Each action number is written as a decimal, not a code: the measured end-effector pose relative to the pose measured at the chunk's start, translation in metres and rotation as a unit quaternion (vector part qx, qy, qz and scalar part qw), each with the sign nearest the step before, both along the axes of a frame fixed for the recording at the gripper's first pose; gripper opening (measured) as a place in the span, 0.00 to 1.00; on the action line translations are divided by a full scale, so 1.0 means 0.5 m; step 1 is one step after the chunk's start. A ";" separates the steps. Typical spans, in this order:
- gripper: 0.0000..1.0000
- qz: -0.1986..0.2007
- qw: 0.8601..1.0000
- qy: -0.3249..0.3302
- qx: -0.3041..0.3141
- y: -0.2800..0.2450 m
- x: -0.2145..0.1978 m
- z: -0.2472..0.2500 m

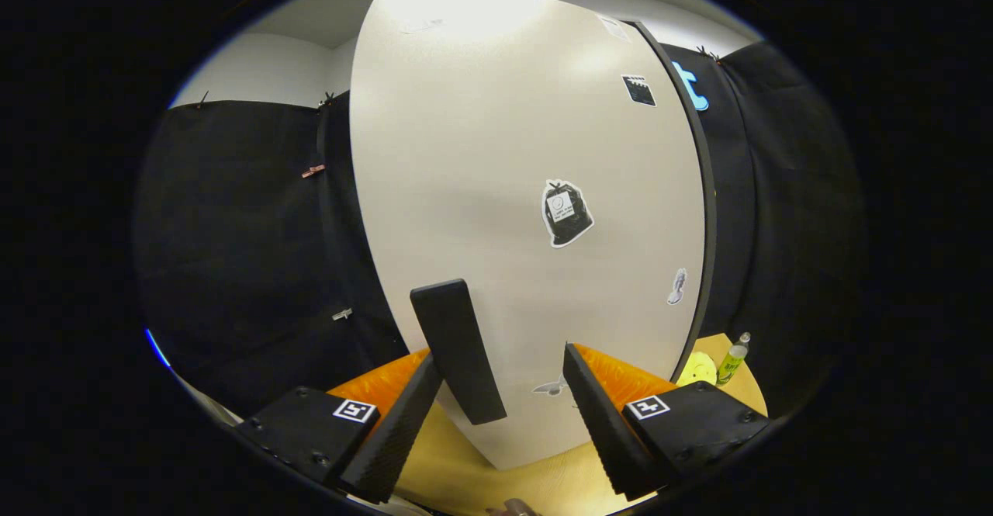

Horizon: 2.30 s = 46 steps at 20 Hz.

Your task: Open the shoe cabinet door, grab the shoes and put them into the shoe cabinet, then close the shoe cabinet door.

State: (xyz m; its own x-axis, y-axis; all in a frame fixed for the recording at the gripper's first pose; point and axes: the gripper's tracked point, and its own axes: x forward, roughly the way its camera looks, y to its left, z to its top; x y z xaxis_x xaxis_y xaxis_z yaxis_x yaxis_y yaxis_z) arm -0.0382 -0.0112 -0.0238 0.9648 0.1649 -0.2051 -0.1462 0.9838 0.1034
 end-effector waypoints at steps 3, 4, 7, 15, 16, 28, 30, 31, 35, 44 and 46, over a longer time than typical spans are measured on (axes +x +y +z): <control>1.00 -0.001 1.000 -0.007 -0.011 0.009 -0.002 0.007; 1.00 -0.003 1.000 -0.009 -0.013 0.009 -0.005 0.011; 1.00 -0.010 0.999 -0.020 -0.022 0.001 -0.016 0.023; 1.00 -0.013 0.999 -0.032 -0.035 -0.005 -0.048 0.036; 1.00 -0.013 0.999 -0.033 -0.035 -0.005 -0.051 0.038; 1.00 -0.022 0.997 -0.050 -0.047 -0.014 -0.064 0.056; 1.00 -0.024 0.998 -0.048 -0.046 -0.013 -0.063 0.058; 1.00 -0.025 0.998 -0.047 -0.046 -0.011 -0.063 0.059; 1.00 -0.025 0.997 -0.050 -0.048 -0.008 -0.064 0.064; 1.00 -0.022 0.997 -0.047 -0.054 -0.002 -0.056 0.065; 1.00 -0.023 0.997 -0.047 -0.053 -0.004 -0.056 0.069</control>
